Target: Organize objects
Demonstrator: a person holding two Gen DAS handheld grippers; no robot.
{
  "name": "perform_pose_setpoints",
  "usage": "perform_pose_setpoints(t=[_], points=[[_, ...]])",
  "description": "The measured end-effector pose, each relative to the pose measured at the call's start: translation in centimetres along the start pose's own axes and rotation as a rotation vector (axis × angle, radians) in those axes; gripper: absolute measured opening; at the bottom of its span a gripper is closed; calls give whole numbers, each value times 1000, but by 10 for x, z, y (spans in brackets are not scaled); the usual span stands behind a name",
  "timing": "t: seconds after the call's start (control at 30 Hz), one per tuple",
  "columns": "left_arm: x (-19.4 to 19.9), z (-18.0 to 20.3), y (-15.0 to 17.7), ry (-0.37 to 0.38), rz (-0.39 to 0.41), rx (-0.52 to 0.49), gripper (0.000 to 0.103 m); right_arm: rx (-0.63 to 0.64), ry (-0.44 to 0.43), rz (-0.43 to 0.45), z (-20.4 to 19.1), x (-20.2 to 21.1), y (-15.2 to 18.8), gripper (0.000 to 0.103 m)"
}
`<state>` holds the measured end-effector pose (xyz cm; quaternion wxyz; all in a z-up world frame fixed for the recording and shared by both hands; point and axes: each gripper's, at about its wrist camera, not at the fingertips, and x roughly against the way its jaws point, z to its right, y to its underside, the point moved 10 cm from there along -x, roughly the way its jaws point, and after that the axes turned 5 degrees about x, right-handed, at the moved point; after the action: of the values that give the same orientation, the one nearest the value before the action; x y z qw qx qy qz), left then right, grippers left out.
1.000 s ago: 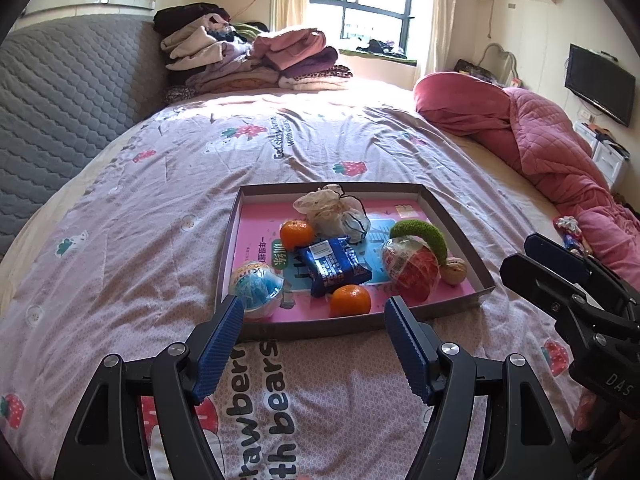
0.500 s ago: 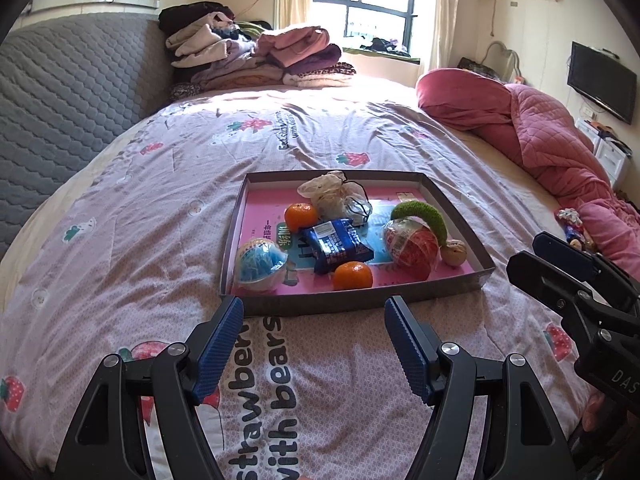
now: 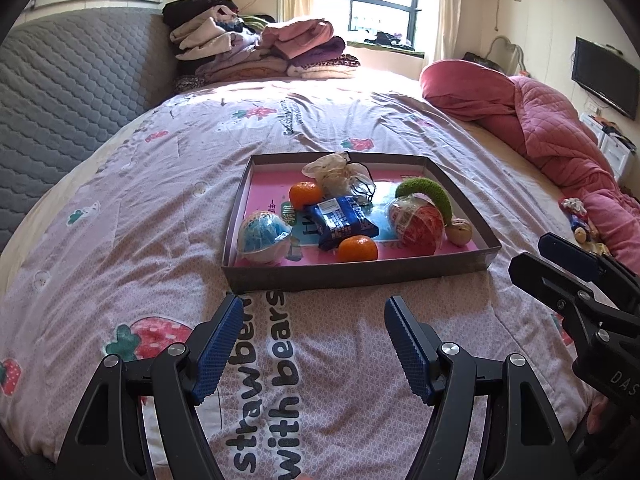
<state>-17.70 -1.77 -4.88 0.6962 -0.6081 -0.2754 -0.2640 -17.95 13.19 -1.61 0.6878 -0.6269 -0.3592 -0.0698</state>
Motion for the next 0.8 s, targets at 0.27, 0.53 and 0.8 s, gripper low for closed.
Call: perform_pose_setpoints(t=[0.27, 0.53, 0.8], points=[[-8, -4, 16, -11, -20, 9, 74, 3, 17, -31, 2, -8, 14, 58], [-15, -8, 24, -24, -41, 15, 74, -2, 21, -56, 4, -16, 24, 58], [-20, -6, 26, -24, -45, 6, 74, -10, 28, -70, 8, -21, 30, 58]])
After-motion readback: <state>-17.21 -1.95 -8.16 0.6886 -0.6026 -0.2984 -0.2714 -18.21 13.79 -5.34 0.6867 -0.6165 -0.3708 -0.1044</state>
